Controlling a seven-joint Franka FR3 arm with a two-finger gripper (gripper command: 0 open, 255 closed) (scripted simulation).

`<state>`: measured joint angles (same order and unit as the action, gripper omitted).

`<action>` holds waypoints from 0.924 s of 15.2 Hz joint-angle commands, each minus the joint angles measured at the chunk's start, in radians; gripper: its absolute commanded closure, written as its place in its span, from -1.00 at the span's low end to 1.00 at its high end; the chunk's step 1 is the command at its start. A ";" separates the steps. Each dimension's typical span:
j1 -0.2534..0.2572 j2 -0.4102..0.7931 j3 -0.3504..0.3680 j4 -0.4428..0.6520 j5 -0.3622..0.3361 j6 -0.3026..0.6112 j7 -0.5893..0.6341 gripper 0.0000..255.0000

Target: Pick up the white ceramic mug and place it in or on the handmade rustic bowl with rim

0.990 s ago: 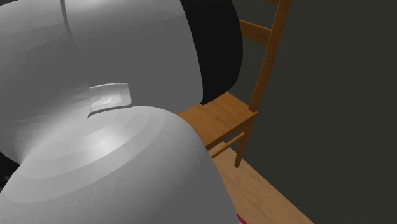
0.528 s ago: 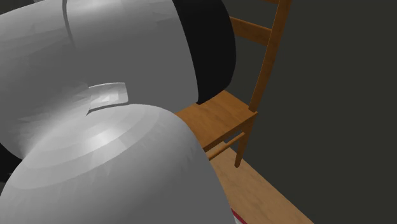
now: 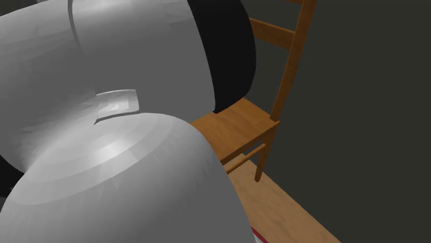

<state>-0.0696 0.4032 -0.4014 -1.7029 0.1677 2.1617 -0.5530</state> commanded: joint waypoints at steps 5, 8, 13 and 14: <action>0.008 -0.046 -0.010 0.038 -0.023 -0.080 0.014 -1.00; 0.010 -0.057 -0.012 0.050 -0.028 -0.102 0.018 -1.00; 0.010 -0.057 -0.012 0.050 -0.028 -0.102 0.018 -1.00; 0.010 -0.057 -0.012 0.050 -0.028 -0.102 0.018 -1.00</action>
